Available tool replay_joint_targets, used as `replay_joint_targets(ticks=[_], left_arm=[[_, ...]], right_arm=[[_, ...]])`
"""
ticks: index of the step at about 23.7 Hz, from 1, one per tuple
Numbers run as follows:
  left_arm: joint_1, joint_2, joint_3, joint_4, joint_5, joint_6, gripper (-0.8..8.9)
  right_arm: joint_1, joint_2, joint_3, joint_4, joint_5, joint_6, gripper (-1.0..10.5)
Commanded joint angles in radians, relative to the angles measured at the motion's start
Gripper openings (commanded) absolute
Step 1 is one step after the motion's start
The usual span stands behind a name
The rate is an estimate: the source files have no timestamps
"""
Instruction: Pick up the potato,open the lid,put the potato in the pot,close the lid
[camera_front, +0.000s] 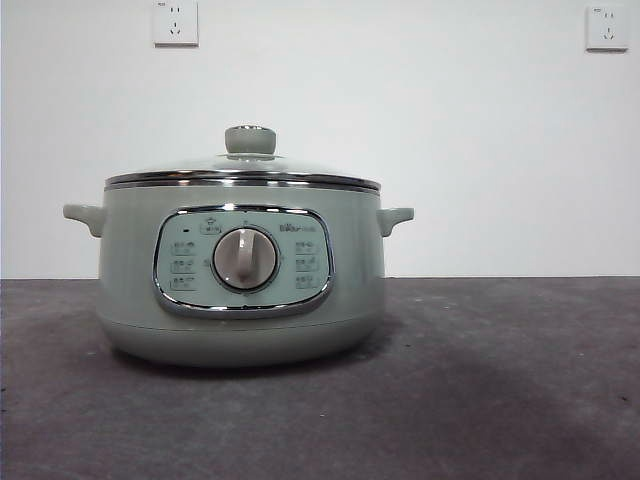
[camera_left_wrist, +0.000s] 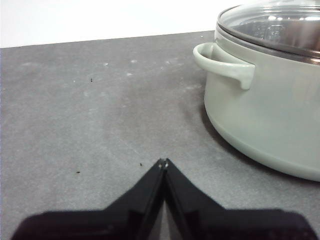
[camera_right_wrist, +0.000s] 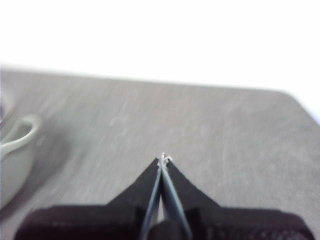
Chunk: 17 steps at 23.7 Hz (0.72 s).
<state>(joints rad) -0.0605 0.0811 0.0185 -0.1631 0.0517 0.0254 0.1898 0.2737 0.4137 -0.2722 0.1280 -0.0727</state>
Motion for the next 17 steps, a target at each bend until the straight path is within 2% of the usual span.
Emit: replay_joint_targets(ticks=[1,5,17], left_arm=[[0.002,0.000,-0.011,0.003,0.001,-0.005,-0.02],[0.002,0.000,-0.011,0.002,0.000,-0.005,-0.02],[0.003,0.003,-0.011,-0.001,0.000,-0.005,-0.02]], right_arm=[[-0.083,-0.163,-0.209,0.089,-0.110,-0.007,0.0],[-0.148,-0.252,-0.317,0.090,-0.222,-0.007,0.0],[-0.171,-0.266,-0.400,0.095,-0.198,-0.016,0.0]])
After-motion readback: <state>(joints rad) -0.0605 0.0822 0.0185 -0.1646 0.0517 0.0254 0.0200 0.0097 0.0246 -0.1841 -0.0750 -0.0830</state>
